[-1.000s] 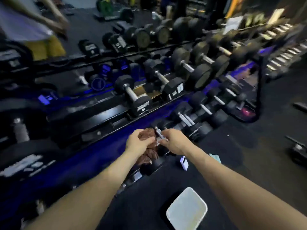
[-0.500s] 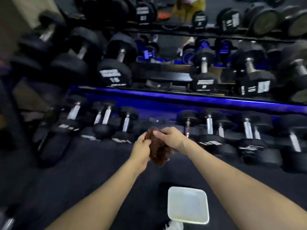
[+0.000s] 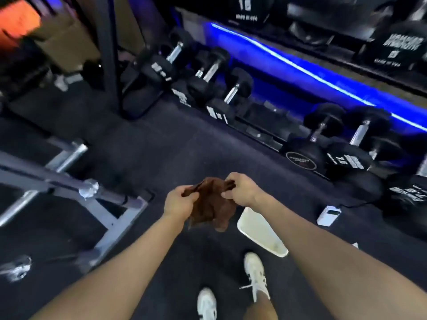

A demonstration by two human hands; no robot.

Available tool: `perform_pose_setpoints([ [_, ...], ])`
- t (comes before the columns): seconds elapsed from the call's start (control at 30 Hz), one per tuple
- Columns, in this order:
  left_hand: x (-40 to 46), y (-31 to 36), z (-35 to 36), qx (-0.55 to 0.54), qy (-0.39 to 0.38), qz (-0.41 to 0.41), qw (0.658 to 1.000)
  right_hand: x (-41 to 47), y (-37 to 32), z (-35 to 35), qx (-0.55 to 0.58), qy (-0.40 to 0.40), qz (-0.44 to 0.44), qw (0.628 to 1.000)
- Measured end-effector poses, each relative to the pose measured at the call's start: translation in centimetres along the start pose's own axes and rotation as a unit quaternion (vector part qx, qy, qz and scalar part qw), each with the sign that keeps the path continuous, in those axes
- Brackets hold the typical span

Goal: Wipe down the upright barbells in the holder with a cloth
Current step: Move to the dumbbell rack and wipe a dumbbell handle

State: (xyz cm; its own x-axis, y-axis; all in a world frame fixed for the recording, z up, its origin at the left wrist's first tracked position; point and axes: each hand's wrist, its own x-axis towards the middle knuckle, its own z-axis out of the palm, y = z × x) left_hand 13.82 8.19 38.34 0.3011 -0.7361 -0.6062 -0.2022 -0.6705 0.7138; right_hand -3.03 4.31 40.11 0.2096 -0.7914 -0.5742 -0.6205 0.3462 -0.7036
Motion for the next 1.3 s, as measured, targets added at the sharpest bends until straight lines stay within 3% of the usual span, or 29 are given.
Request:
perform_pose_setpoints([
  [0.13,1.2,-3.4,4.6,0.055,0.034,-0.005,0.998,2.4,5.6,0.4,0.004,-0.008,0.027,1.0],
  [0.23,3.8,-6.6,9.3,0.038,0.068,-0.033,0.996,6.0,11.1,0.5,0.021,-0.015,0.067,0.997],
  [0.5,12.8,-18.3,22.0,0.075,0.03,-0.086,0.993,18.4,26.9,2.4,0.175,0.013,0.159,0.972],
  [0.73,20.8,-25.7,28.3,0.107,0.003,-0.073,0.992,27.7,36.7,6.5,0.379,0.021,0.214,0.9],
  [0.8,22.2,-27.3,29.4,0.138,0.002,-0.073,0.988,29.4,40.1,7.2,0.333,0.053,0.21,0.918],
  [0.9,23.7,-28.8,31.3,0.166,-0.008,-0.068,0.984,30.9,44.5,7.4,0.161,0.13,0.19,0.96],
  [1.0,24.7,-29.2,33.1,0.2,-0.022,-0.036,0.979,30.6,46.4,7.0,-0.008,0.156,0.156,0.975],
  [1.2,25.3,-28.7,35.0,0.275,-0.06,0.018,0.959,29.4,48.1,8.1,-0.184,0.163,0.112,0.963],
  [1.3,25.3,-28.8,35.3,0.288,-0.065,0.025,0.955,28.8,48.9,7.8,-0.28,0.207,0.021,0.937],
])
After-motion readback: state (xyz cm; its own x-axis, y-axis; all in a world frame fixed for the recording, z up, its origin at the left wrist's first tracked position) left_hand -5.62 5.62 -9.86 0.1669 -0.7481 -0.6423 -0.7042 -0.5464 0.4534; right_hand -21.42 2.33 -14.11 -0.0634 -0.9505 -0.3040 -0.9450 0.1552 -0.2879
